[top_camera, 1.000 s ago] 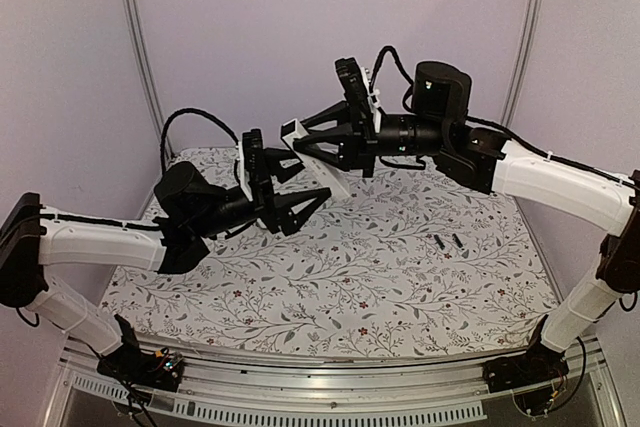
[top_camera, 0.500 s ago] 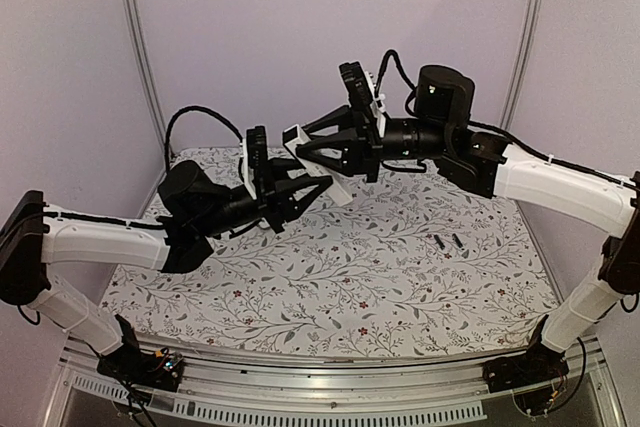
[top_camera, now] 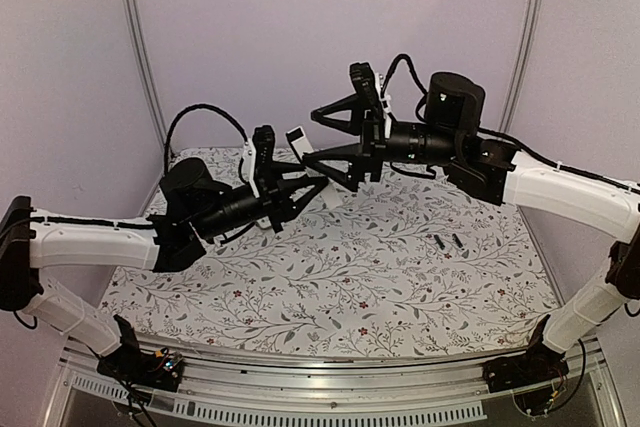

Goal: Load the batteries into the remote control
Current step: Pass from the right arm to the left, then place the remote control at the center of the board.

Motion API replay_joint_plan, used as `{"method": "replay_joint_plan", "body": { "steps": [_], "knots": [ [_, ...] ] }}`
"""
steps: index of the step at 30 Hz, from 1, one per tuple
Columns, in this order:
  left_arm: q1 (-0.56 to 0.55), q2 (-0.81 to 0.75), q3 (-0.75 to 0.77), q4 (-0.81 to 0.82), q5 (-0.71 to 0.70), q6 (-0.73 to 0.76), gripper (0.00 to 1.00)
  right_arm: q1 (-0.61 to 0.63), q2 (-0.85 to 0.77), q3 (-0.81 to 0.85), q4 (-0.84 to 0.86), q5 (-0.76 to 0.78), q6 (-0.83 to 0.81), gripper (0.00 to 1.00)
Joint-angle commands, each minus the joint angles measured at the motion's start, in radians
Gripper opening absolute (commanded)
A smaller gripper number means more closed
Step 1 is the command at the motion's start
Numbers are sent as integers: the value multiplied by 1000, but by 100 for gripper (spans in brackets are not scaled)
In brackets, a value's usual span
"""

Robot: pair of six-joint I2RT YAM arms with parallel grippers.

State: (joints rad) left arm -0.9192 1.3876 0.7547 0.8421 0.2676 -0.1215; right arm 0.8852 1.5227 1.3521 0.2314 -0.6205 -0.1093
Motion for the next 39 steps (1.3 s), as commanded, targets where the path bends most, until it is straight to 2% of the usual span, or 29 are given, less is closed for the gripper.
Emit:
{"method": "replay_joint_plan", "body": {
  "steps": [1,4,8,11,14,16,20,27,29,34,39],
  "knots": [
    [3,-86,30,-226,-181,2,0,-26,-64,-33,28,147,37,99],
    [22,-128,72,-430,-317,-30,0,-36,-88,-55,19,242,62,99],
    [72,-140,175,-791,-525,-132,0,-40,-108,-78,-58,393,56,99],
    [149,-126,257,-1115,-584,-239,0,-43,-102,-75,-131,475,58,99],
    [226,-101,311,-1342,-639,-315,0,-46,-97,-74,-187,522,74,99],
    [313,-75,321,-1443,-607,-334,1,-49,-95,-77,-215,548,91,99],
    [464,25,333,-1551,-464,-318,3,-50,-87,-87,-259,590,97,99],
    [683,242,393,-1631,-295,-224,5,-52,-114,-142,-285,670,73,99],
    [713,318,443,-1705,-276,-195,3,-51,-129,-167,-284,685,67,99],
    [741,458,510,-1752,-275,-153,4,-55,-144,-192,-300,714,49,99],
    [776,568,542,-1786,-247,-123,19,-57,-140,-196,-321,746,41,99]
  ]
}}
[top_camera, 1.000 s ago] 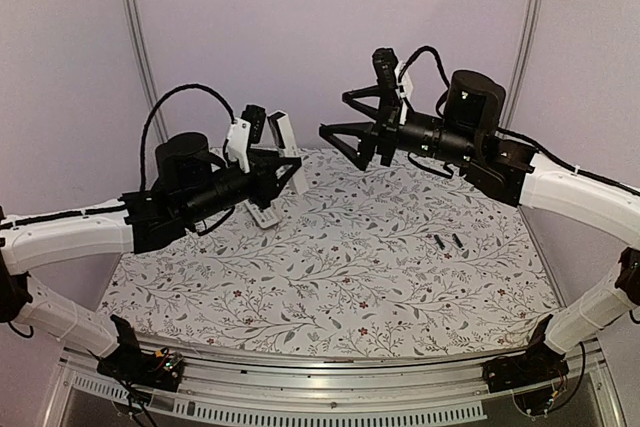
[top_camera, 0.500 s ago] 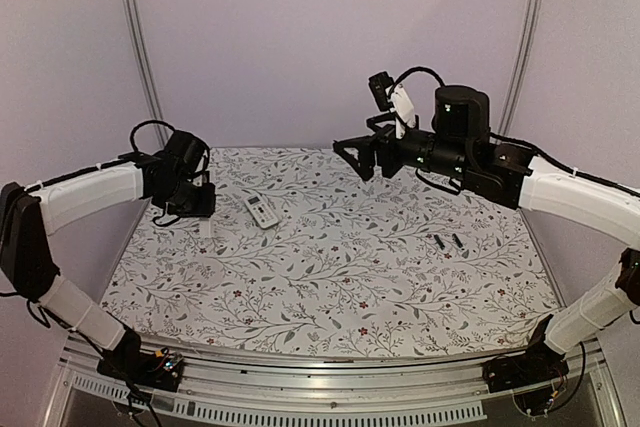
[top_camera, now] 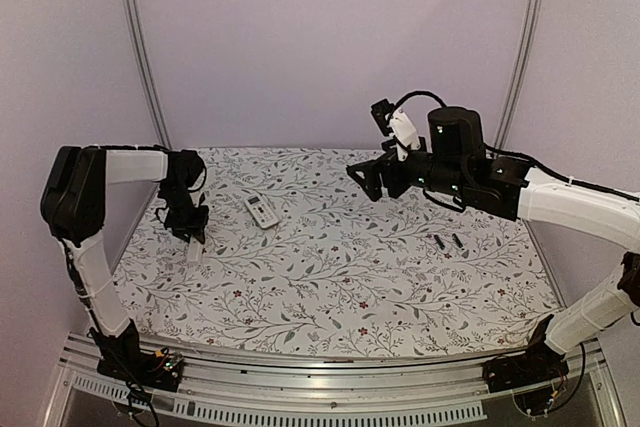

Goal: Load the batteries into the remote control
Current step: Place the remote control at the center of the board.

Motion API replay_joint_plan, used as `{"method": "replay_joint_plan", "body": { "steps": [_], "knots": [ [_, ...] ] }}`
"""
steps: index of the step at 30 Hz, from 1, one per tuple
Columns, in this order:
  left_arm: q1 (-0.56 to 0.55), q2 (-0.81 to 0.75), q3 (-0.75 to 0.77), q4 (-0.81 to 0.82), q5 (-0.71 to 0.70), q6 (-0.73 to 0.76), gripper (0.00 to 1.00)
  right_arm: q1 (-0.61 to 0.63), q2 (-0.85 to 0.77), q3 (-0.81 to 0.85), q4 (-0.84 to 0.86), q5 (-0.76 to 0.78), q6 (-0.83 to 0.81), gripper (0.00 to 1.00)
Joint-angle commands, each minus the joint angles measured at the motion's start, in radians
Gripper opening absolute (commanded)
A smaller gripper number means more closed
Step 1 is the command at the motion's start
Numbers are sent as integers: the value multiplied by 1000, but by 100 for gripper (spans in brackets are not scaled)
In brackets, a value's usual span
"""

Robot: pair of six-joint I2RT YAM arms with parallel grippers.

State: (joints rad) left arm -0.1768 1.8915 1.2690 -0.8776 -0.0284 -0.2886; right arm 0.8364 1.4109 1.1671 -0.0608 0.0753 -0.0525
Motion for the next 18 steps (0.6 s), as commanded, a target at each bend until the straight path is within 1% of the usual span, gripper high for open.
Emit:
{"method": "replay_joint_plan", "body": {
  "steps": [1,4,8,11,14,16,18],
  "knots": [
    [39,80,31,-68,57,45,23,-9,-29,-15,-30,52,-16,99],
    [43,105,36,-65,70,45,37,-11,-22,-16,-33,54,-15,99],
    [44,95,46,-58,79,49,47,-11,-12,-9,-32,46,-14,99],
    [43,39,66,-35,44,34,51,-11,-8,-7,-32,50,-16,99],
    [40,-52,96,19,9,-10,52,-13,-5,-2,-32,48,-21,99],
    [23,-134,94,99,-34,-55,52,-19,-6,0,-33,50,-21,99],
    [-14,-227,62,214,-69,-103,55,-41,-8,-6,-30,48,-4,99]
  ]
}}
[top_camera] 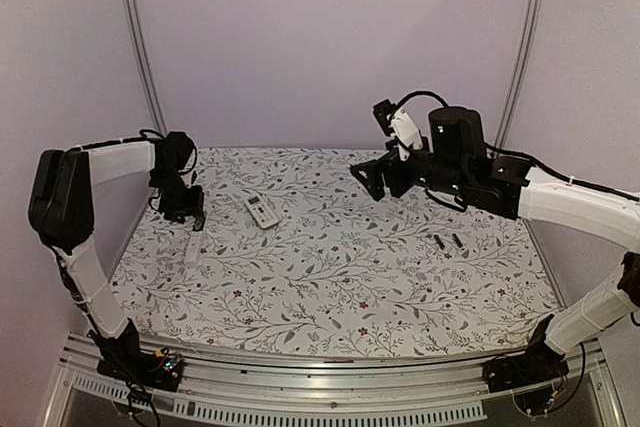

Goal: Load the batteries into the remote control
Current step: Place the remote control at the center of the board, then pick up the remote control from the center of the board.

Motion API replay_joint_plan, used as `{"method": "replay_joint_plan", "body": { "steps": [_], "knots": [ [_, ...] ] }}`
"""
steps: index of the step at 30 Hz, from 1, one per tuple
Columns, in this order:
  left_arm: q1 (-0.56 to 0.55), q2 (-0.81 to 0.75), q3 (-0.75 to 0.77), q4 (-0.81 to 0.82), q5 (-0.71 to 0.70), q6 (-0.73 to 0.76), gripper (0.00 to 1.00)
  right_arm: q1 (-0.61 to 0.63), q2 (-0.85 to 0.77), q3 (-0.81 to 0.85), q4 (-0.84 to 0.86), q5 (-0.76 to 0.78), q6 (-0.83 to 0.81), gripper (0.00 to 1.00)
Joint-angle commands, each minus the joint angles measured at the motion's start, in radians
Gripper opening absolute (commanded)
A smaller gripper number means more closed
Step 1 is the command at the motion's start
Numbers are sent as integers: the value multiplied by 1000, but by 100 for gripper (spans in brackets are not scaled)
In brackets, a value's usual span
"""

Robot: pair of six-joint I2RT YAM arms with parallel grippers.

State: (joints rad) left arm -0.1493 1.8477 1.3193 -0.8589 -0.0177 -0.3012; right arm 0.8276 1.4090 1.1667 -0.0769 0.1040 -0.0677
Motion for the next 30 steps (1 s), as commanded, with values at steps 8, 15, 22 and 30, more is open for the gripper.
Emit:
{"method": "replay_joint_plan", "body": {
  "steps": [8,15,22,30],
  "knots": [
    [-297,-281,-151,607,-291,-359,99,-114,-37,-105,42,164,196,99],
    [-437,5,120,340,-554,-784,100,-159,-81,-174,12,208,350,99],
    [-434,392,579,-76,-523,-923,100,-159,-49,-169,-51,203,362,99],
    [-415,460,611,-92,-525,-963,100,-159,-50,-187,-59,192,371,99]
  ]
}}
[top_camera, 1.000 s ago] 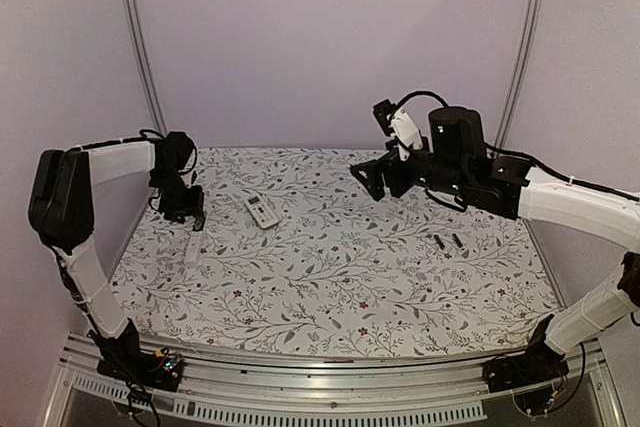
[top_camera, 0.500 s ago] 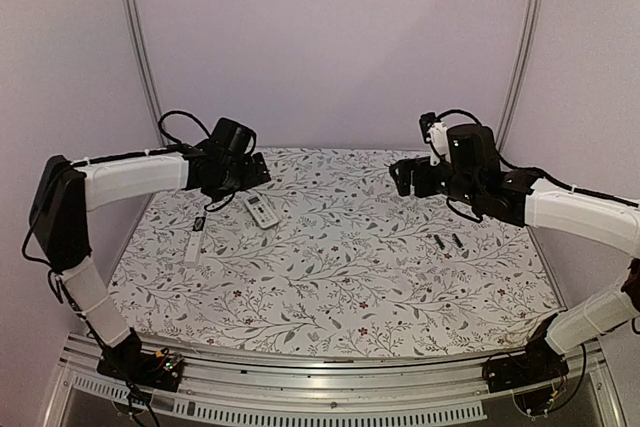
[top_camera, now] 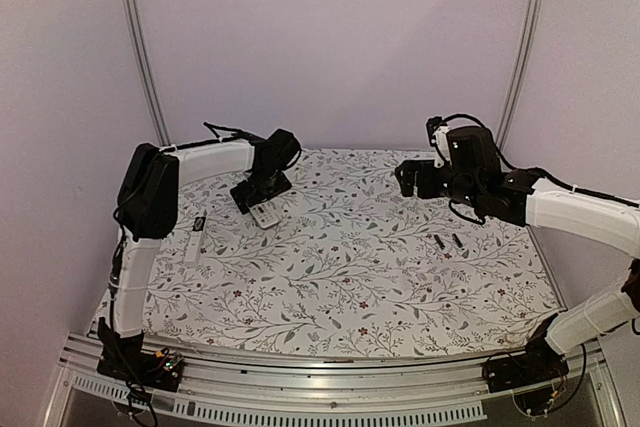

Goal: Load the batteries into the remote control
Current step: Pick up the remote control from the center of the board.

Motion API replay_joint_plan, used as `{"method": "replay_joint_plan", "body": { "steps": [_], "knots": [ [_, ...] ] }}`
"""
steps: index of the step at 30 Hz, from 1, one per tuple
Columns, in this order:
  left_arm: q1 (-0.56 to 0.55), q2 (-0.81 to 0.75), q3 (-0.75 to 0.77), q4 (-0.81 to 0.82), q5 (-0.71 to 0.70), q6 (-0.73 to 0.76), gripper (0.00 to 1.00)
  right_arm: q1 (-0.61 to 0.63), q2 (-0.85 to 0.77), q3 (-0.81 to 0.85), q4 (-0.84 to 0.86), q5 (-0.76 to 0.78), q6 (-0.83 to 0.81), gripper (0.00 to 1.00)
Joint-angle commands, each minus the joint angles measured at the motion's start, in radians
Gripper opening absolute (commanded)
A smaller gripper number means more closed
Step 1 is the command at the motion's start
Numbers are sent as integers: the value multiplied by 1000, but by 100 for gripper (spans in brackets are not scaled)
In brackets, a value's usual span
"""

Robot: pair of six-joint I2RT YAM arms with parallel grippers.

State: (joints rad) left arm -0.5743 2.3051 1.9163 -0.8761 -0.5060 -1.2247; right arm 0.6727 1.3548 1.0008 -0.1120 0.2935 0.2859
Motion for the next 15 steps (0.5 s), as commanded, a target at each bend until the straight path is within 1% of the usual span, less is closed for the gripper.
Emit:
{"method": "replay_joint_plan", "body": {
  "steps": [1,3,6,15],
  "knots": [
    [11,4,11,-74,-47,-38,100,-4,4,-22,-23,3,16,99],
    [15,9,-4,-72,-50,-36,100,-4,8,-24,-22,1,18,99],
    [29,37,-17,-76,-15,-36,100,-4,14,-23,-21,4,20,99],
    [41,96,-14,-54,11,11,100,-4,12,-21,-26,9,19,99]
  ]
}}
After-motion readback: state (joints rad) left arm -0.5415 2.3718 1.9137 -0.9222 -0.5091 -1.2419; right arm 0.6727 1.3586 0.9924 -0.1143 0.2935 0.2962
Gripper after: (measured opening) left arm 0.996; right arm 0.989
